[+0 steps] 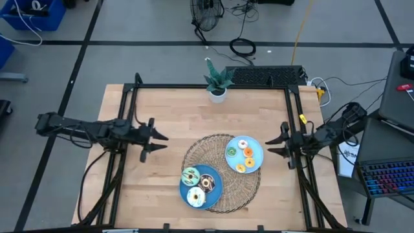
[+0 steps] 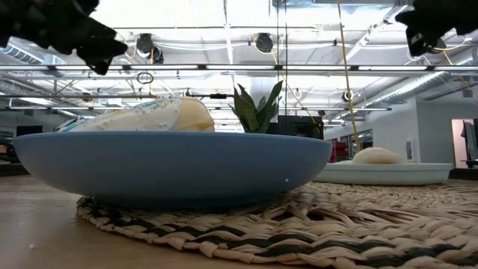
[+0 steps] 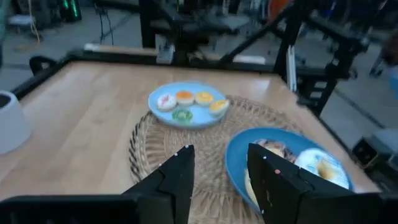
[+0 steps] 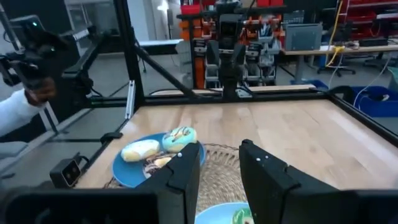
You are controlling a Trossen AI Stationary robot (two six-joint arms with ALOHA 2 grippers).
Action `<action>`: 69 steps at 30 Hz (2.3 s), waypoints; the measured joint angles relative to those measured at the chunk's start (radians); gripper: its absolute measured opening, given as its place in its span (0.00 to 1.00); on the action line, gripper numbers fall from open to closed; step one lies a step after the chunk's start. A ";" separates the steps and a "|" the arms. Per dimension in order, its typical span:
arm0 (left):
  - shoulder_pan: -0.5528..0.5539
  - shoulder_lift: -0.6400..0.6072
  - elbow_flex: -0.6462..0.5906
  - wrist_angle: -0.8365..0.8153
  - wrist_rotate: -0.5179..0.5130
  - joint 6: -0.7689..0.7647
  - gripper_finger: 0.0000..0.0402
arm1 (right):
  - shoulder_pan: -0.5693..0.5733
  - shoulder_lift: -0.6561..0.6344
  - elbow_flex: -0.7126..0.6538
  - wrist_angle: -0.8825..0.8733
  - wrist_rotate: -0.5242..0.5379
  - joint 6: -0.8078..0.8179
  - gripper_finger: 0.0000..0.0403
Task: Pick & Place donuts
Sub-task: Return to Home Position
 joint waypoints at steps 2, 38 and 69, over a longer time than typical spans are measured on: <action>-0.009 -0.062 -0.042 0.017 0.000 -0.003 0.37 | 0.000 -0.059 -0.033 -0.006 0.000 -0.003 0.25; -0.030 -0.536 -0.148 -0.270 -0.003 0.091 0.37 | -0.267 -0.249 -0.335 0.245 -0.341 -0.009 0.25; -0.030 -0.534 -0.148 -0.327 -0.064 0.082 0.37 | -0.687 -0.210 -0.337 0.157 -0.547 0.011 0.25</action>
